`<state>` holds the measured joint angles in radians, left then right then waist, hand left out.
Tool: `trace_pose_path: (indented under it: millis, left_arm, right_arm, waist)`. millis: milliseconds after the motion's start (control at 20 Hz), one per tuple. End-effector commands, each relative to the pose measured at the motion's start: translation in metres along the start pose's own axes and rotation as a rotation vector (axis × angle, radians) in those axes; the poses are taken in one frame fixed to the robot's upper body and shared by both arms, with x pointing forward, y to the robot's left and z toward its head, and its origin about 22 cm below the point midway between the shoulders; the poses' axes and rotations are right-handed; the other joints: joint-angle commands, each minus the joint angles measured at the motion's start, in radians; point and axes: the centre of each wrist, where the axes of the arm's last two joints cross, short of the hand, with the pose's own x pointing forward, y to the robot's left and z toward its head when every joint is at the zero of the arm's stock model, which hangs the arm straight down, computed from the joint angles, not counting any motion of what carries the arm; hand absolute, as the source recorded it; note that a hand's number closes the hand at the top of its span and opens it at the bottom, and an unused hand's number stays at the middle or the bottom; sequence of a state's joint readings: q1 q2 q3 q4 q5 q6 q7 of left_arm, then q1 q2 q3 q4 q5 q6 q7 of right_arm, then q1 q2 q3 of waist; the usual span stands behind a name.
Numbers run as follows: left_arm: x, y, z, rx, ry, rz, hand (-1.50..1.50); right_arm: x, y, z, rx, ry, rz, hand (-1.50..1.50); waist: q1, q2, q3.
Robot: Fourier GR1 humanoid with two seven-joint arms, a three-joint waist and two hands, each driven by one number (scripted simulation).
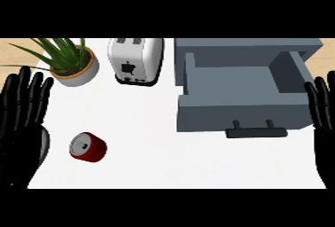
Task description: Pick up the can, place it into the drawer and close the drawer
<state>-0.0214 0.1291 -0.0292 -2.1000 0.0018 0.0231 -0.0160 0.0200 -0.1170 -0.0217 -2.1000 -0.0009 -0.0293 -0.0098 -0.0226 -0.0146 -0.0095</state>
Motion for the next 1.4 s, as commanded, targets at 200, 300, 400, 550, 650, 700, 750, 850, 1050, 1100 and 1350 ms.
trace_pose_path:
  millis: [200, 300, 400, 550, 650, 700, 750, 850, 1050, 1100, 1350]
  left_arm:
    - [0.003, -0.025, -0.005, -0.679, -0.078, 0.409, -1.50]
    - [-0.018, -0.005, 0.007, -0.829, 0.175, 0.264, -1.50]
    - [-0.021, 0.018, 0.011, -0.926, 0.212, 0.297, -1.50]
    - [-0.026, 0.071, 0.005, -0.991, 0.226, 0.326, -1.50]
    - [-0.025, 0.112, -0.005, -0.998, 0.227, 0.341, -1.50]
    - [-0.019, 0.126, -0.007, -1.035, 0.226, 0.344, -1.50]
    - [-0.021, 0.149, -0.013, -1.008, 0.212, 0.349, -1.50]
    - [-0.023, 0.173, -0.020, -1.032, 0.229, 0.358, -1.50]
    - [-0.015, 0.204, -0.038, -1.051, 0.224, 0.376, -1.50]
    - [-0.019, 0.215, -0.026, -1.041, 0.245, 0.388, -1.50]
    - [-0.024, 0.209, -0.033, -1.016, 0.279, 0.417, -1.50]
  right_arm:
    - [-0.003, 0.014, -0.006, 0.086, 0.007, -0.076, -1.50]
    - [-0.021, 0.003, 0.011, -0.054, 0.215, -0.037, -1.50]
    - [-0.024, -0.004, 0.011, -0.114, 0.248, -0.026, -1.50]
    - [-0.020, -0.017, 0.019, -0.136, 0.298, 0.000, -1.50]
    - [-0.020, -0.020, 0.032, -0.129, 0.300, 0.010, -1.50]
    - [-0.016, -0.027, 0.028, -0.143, 0.316, 0.019, -1.50]
    - [-0.018, -0.038, 0.035, -0.167, 0.301, 0.014, -1.50]
    - [-0.002, -0.046, 0.040, -0.140, 0.305, 0.018, -1.50]
    - [-0.009, -0.050, 0.046, -0.151, 0.303, -0.019, -1.50]
    - [-0.003, -0.057, 0.056, -0.121, 0.310, 0.018, -1.50]
    - [-0.017, -0.076, 0.063, -0.137, 0.312, -0.017, -1.50]
  waist:
    - [-0.017, 0.026, 0.002]
    - [-0.043, 0.041, 0.004]
    - [-0.007, 0.031, 0.004]
    - [0.002, 0.024, 0.004]
    - [-0.003, 0.020, 0.007]
    - [0.012, 0.017, 0.008]
    - [-0.002, 0.019, 0.008]
    - [-0.004, 0.016, 0.008]
    - [0.001, 0.017, 0.009]
    - [-0.001, 0.016, 0.008]
    - [0.004, 0.017, 0.010]
